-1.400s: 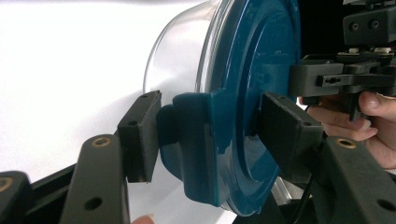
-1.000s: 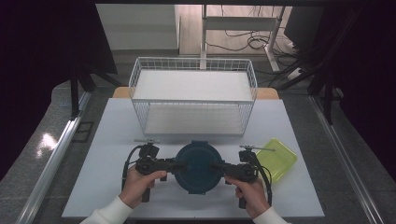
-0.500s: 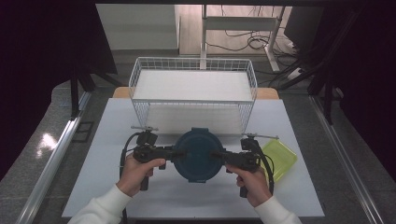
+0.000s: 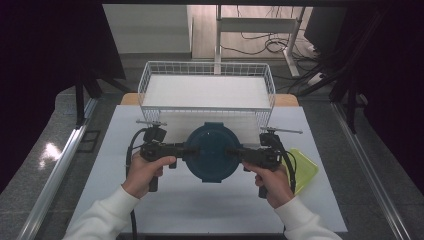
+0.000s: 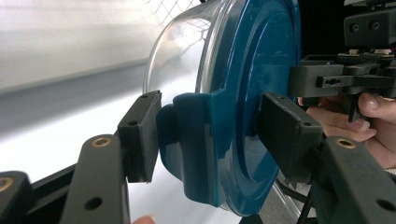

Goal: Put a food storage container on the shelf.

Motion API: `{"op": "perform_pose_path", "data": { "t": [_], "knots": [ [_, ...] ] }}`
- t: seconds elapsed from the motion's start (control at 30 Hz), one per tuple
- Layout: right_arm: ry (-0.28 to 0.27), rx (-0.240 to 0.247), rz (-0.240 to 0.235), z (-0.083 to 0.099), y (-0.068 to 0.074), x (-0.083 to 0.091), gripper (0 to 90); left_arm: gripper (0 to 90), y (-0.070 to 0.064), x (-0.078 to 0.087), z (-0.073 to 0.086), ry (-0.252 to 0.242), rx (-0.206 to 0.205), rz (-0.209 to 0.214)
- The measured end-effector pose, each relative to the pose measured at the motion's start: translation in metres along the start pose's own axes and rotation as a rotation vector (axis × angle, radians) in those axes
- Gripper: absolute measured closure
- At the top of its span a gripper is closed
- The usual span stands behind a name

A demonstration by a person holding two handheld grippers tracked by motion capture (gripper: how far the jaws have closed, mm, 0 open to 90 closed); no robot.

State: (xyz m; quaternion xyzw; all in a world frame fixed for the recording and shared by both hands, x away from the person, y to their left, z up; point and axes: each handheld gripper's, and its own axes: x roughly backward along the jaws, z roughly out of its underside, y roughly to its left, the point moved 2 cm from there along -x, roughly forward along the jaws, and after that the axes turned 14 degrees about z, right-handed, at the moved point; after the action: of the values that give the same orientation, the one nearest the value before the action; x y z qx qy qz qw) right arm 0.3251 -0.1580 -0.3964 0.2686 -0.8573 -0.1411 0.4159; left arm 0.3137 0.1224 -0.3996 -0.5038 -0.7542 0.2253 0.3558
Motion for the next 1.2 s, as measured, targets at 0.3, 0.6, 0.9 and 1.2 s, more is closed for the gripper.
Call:
{"op": "perform_pose_path", "data": {
  "t": [0.3,0.6,0.9,1.2],
  "knots": [
    [-0.016,0.012,-0.008,-0.018,0.011,0.003,33.7,41.1,-0.006,0.011,-0.019,-0.009,-0.023,-0.007],
    [-0.037,0.025,-0.021,-0.044,0.023,0.006,33.7,41.0,-0.014,0.022,-0.045,-0.035,-0.048,-0.019],
    [-0.043,0.026,-0.041,-0.072,0.030,0.004,33.7,41.1,-0.017,0.031,-0.073,-0.033,-0.073,-0.041],
    [-0.045,0.037,-0.043,-0.091,0.033,0.003,33.6,41.1,-0.017,0.033,-0.089,-0.043,-0.083,-0.041]
  ]
}}
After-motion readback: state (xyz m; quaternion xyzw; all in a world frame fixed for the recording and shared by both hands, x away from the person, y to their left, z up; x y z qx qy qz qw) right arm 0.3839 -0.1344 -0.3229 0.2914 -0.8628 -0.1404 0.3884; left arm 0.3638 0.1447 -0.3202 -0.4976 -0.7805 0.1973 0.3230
